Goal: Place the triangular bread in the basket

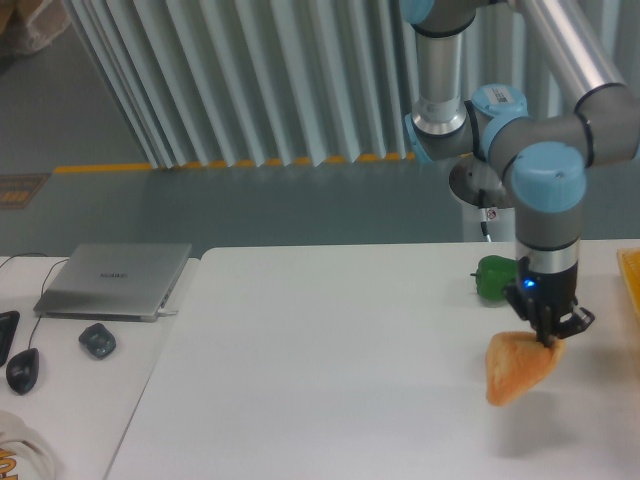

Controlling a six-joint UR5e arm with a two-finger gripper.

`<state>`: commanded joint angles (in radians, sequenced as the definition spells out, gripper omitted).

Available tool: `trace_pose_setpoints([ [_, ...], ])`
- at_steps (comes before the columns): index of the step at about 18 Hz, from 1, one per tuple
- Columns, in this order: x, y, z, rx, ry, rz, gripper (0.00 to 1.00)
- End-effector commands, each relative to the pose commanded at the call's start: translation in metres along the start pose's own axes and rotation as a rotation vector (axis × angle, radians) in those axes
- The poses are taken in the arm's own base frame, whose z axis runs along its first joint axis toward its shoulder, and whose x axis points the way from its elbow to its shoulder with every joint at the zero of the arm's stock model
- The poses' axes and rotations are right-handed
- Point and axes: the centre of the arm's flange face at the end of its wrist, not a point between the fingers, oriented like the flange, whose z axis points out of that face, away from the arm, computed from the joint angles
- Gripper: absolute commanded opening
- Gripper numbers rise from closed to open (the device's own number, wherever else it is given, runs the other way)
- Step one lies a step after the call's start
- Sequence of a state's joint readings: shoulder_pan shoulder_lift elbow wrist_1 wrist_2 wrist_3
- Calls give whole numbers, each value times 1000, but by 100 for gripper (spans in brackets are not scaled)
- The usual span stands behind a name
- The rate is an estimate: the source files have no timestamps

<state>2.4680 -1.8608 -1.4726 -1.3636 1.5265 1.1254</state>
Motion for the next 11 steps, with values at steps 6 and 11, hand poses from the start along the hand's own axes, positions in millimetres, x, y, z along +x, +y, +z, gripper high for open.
trace_pose_setpoints([
  [6, -29, 44, -3, 35, 19, 116, 14],
  [11, -65, 116, -10, 39, -3, 170, 15],
])
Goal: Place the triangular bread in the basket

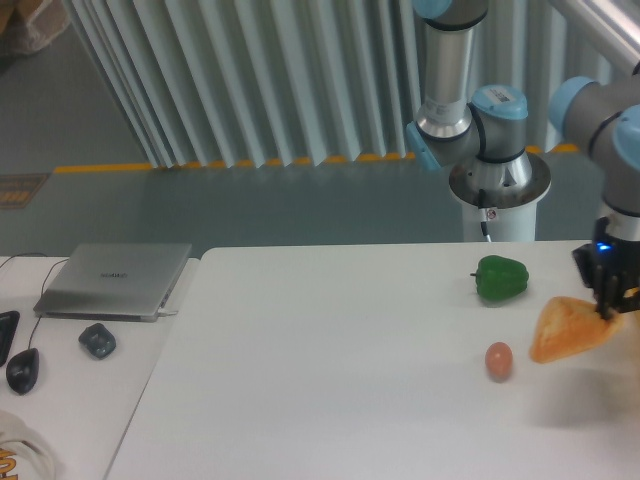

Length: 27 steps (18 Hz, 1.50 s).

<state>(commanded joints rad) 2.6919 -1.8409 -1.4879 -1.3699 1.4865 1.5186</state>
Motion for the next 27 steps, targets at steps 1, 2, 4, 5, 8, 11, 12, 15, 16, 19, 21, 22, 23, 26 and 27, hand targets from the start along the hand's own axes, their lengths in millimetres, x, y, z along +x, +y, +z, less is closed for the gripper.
trace_pose_setpoints([
  [1, -3, 20, -14, 4, -33, -29, 15],
  [2, -8, 32, -21, 4, -64, -44, 15],
  [4, -17, 44, -26, 2, -126, -60, 15],
  [5, -25, 59, -33, -1, -181, -83, 15],
  [8, -38, 63, -33, -1, -259, -90, 15],
  [11, -50, 64, -26, 4, -296, -109, 15],
  [12, -52, 65, -23, 3, -295, -113, 15],
  [15, -64, 63, -19, 14, -342, -158, 16],
  [16, -67, 63, -19, 14, -344, -160, 16],
  [19, -73, 63, -25, 15, -360, -158, 25],
  [21, -74, 62, -27, 14, -365, -149, 53],
  [22, -74, 62, -27, 14, -365, -146, 77],
  [23, -73, 61, -27, 14, -365, -146, 100],
  [26, -70, 60, -21, 11, -353, -146, 100],
  [27, -68, 59, -21, 11, -351, -143, 100],
])
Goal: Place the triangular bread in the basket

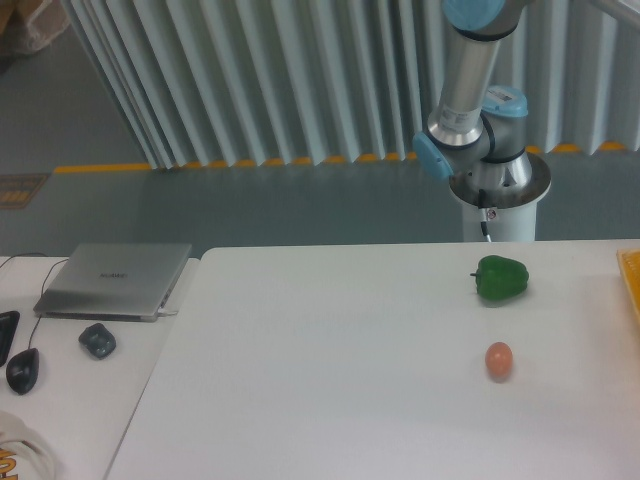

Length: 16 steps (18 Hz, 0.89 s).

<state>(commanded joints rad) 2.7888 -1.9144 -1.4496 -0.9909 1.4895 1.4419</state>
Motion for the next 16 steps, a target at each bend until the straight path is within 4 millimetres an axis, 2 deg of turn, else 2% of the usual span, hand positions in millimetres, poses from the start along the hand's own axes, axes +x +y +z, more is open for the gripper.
trace_pose_setpoints([
  [2, 2, -2, 1, -1, 5, 2, 100],
  [3, 10, -13, 3, -1, 18, 12, 100],
  [6, 54, -59, 19, -80, 69, 88, 100],
  [9, 88, -104, 26, -99, 120, 111, 100],
  [12, 110, -137, 22, -90, 125, 89, 100],
  [13, 115, -145, 21, -85, 125, 102, 100],
  [16, 122, -139, 6, -107, 172, 106, 100],
])
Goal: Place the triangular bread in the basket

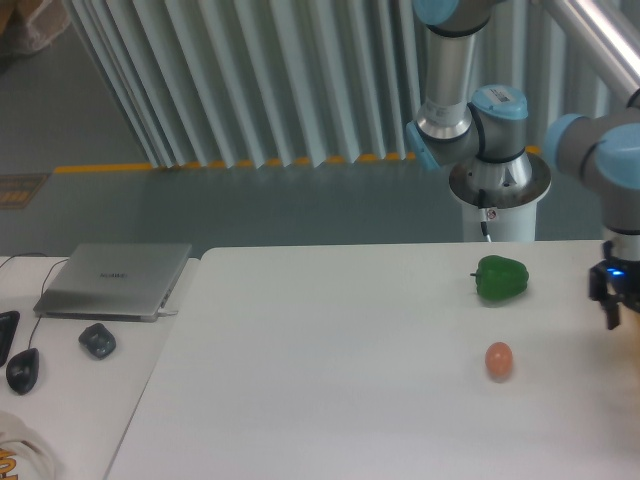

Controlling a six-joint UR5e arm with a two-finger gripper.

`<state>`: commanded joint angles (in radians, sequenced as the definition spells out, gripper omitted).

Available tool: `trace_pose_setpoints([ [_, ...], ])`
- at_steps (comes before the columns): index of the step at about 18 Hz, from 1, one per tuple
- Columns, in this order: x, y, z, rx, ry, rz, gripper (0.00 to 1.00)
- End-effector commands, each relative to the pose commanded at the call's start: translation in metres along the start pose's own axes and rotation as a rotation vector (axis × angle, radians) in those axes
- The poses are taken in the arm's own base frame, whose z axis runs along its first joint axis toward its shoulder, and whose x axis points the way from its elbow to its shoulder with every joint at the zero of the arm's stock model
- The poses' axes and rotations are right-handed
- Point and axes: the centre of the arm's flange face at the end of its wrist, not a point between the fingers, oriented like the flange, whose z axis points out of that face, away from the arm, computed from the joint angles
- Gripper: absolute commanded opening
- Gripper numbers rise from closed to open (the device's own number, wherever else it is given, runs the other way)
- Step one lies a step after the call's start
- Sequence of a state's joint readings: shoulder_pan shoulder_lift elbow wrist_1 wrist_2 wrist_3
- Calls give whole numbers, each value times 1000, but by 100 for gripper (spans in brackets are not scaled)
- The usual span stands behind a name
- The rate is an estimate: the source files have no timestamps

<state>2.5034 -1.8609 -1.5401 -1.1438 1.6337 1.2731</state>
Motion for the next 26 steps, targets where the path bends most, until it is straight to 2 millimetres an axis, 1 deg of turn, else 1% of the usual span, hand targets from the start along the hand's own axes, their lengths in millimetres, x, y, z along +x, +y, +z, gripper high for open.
trace_pose_setpoints([
  [2, 5, 2, -6, -10, 33, 7, 100],
  [3, 10, 2, -13, -15, 51, 11, 100],
  [4, 12, 1, -13, -21, 66, 15, 100],
  [5, 15, -3, -16, -21, 71, 23, 100],
  [6, 26, -12, -19, -26, 95, 46, 100],
  [8, 42, -23, -23, -37, 140, 73, 100],
  [9, 52, -32, -26, -40, 154, 96, 100],
  [11, 68, -51, -28, -42, 167, 127, 100],
  [12, 72, -55, -26, -45, 178, 137, 100],
  [13, 77, -58, -24, -50, 196, 149, 100],
  [16, 86, -57, -21, -61, 249, 163, 100],
  [18, 95, -63, -20, -49, 285, 172, 100],
  [19, 102, -71, -30, -4, 290, 168, 100],
  [20, 106, -72, -37, 19, 286, 167, 100],
  [21, 107, -72, -41, 29, 285, 166, 100],
  [22, 119, -84, -44, 36, 287, 191, 100],
  [23, 125, -90, -44, 33, 293, 200, 100],
  [26, 127, -92, -46, 46, 306, 167, 100],
])
